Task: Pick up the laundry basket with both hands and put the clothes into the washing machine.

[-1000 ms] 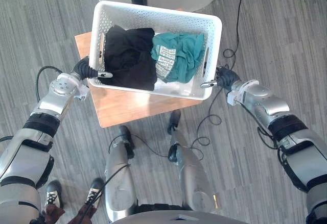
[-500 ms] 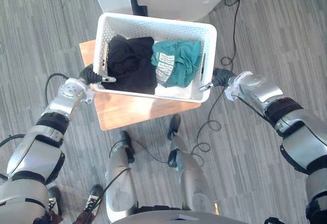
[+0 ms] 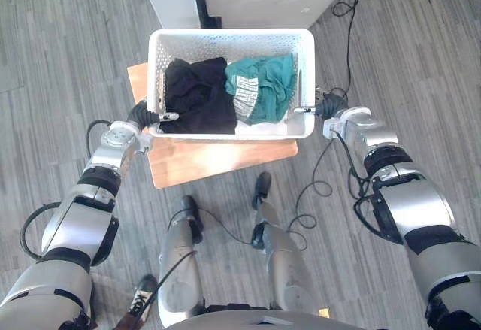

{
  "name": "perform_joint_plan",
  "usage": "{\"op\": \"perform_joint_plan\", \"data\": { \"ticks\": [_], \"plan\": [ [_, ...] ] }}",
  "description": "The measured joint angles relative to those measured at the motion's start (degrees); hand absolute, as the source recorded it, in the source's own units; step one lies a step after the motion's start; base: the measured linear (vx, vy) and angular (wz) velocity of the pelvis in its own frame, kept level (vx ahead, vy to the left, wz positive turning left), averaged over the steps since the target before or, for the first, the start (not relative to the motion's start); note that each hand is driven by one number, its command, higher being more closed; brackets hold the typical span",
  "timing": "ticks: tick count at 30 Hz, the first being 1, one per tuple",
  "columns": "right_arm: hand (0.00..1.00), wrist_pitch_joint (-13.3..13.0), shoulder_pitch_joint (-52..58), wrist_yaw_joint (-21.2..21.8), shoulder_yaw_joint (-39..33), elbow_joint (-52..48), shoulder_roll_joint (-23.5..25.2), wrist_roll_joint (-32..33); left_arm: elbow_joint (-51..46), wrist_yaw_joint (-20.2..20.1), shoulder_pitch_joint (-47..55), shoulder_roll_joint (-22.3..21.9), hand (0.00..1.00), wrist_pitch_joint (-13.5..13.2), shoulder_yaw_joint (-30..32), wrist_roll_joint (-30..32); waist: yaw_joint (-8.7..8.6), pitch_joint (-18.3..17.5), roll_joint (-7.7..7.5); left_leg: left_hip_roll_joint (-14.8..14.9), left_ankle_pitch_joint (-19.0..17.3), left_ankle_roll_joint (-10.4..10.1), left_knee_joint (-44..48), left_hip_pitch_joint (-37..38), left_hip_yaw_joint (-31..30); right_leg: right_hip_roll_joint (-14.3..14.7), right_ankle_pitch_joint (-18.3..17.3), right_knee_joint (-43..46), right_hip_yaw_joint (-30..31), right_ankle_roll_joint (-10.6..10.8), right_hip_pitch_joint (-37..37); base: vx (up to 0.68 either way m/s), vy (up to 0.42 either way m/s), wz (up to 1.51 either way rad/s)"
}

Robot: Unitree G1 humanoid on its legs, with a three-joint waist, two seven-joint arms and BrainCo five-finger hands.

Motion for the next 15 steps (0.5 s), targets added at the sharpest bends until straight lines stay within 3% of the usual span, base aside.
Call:
{"op": "perform_joint_plan", "data": {
  "ticks": [7, 15],
  "plan": [
    [0.00, -0.08, 0.38, 0.05, -11.20, 1.38, 1.84, -2.01, 0.00, 0.57, -1.53, -1.62, 0.00, 0.39, 2.37, 1.21, -0.17, -0.58, 1.01, -1.85, 2.01, -0.14, -3.41, 0.78, -0.57, -0.81, 0.38, -0.69, -0.24, 0.42, -0.14, 0.02, 0.017, 0.07],
    [0.00, -0.18, 0.60, 2.94, -7.82, 0.73, -0.13, -1.66, 0.00, 3.58, -4.79, -3.76, 0.00, 0.48, 7.59, 2.32, -0.93, -0.58, 1.01, -2.53, 2.22, 0.09, -3.45, -1.13, -1.40, -1.39, 0.64, -0.83, -0.51, 0.76, -1.50, 0.01, 0.028, 0.06]
  ]
}}
